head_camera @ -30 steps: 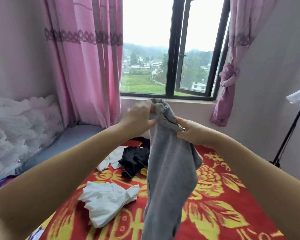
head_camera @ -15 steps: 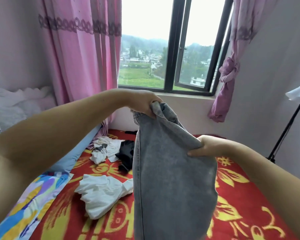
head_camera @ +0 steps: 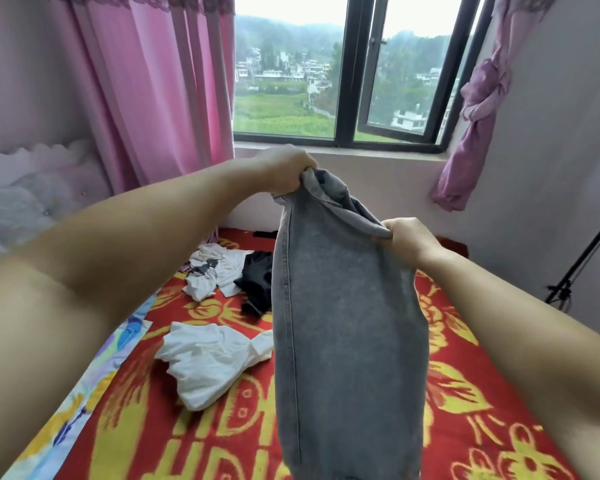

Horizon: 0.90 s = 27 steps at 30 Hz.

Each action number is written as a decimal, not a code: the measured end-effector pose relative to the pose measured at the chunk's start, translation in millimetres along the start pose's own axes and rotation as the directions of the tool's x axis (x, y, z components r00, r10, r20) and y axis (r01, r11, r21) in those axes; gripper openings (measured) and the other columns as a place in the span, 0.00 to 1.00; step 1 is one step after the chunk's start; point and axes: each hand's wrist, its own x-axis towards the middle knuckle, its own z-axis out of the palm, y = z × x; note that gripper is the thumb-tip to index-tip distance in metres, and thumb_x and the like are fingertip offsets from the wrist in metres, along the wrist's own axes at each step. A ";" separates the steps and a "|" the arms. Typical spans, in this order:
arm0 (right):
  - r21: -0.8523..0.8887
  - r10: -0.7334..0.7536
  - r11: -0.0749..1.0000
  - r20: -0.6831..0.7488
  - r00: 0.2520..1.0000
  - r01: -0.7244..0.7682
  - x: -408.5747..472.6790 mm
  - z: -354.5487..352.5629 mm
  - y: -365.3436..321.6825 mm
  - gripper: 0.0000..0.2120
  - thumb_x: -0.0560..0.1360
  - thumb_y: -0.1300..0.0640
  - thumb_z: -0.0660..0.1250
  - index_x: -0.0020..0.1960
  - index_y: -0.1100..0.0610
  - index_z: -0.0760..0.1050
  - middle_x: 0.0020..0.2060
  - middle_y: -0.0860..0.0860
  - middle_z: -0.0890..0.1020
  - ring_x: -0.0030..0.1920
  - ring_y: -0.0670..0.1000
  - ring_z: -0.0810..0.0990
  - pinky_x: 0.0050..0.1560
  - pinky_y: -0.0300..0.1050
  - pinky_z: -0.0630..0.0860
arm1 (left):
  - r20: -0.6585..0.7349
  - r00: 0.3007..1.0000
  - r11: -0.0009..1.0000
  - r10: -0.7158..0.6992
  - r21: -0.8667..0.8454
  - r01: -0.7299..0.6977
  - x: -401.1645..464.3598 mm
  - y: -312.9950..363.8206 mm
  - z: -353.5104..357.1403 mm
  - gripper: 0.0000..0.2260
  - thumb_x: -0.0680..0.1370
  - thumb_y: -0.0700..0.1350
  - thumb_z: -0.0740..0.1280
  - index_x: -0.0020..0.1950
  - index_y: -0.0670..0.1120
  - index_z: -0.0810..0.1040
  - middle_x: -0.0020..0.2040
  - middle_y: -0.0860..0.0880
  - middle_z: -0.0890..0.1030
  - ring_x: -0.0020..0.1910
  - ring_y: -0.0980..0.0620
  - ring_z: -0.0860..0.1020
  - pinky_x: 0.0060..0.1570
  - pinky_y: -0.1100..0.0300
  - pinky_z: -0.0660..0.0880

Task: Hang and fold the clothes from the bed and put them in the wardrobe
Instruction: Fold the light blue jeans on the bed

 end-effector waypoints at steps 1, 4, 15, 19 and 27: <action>0.017 -0.010 1.000 -0.044 0.999 0.010 3.9 -0.3 -0.1 0.10 0.72 0.61 0.63 0.33 0.56 0.72 0.34 0.53 0.78 0.38 0.57 0.76 0.35 0.47 0.70 | -0.046 0.999 1.000 0.003 0.004 -0.003 -2.1 -0.6 -0.3 0.14 0.73 0.33 0.58 0.51 0.44 0.79 0.46 0.46 0.81 0.43 0.44 0.77 0.40 0.51 0.76; 0.036 -0.099 0.994 -0.165 0.981 0.106 2.3 -1.4 -0.5 0.15 0.72 0.64 0.61 0.29 0.53 0.65 0.34 0.56 0.77 0.37 0.57 0.72 0.35 0.46 0.65 | -0.159 0.986 0.999 0.049 -0.009 -0.051 -14.9 -1.3 -0.2 0.19 0.73 0.32 0.59 0.56 0.48 0.80 0.51 0.48 0.81 0.47 0.48 0.77 0.42 0.56 0.76; -0.104 -0.160 0.971 0.381 0.911 0.215 -160.4 216.4 62.9 0.10 0.74 0.51 0.61 0.49 0.54 0.78 0.49 0.53 0.77 0.48 0.60 0.79 0.39 0.49 0.73 | 0.598 0.707 0.924 0.378 -0.198 -0.327 -179.5 43.6 242.5 0.13 0.77 0.41 0.60 0.61 0.48 0.69 0.54 0.45 0.75 0.47 0.42 0.75 0.39 0.53 0.69; -0.044 -0.063 0.987 0.779 0.624 0.155 -270.6 366.7 68.2 0.15 0.76 0.55 0.56 0.59 0.52 0.74 0.58 0.54 0.74 0.57 0.59 0.76 0.46 0.48 0.71 | 0.832 0.396 0.919 0.390 -0.321 -0.229 -299.2 68.6 394.0 0.14 0.78 0.40 0.61 0.63 0.39 0.69 0.57 0.36 0.74 0.54 0.36 0.76 0.46 0.47 0.71; 0.048 0.040 0.982 0.893 0.448 -0.185 -276.8 440.0 115.4 0.14 0.78 0.60 0.59 0.59 0.58 0.79 0.55 0.54 0.83 0.55 0.53 0.80 0.55 0.41 0.72 | 0.887 0.333 0.882 0.320 -0.407 0.237 -329.0 117.9 512.2 0.11 0.79 0.45 0.60 0.59 0.45 0.76 0.59 0.41 0.79 0.57 0.40 0.75 0.51 0.53 0.71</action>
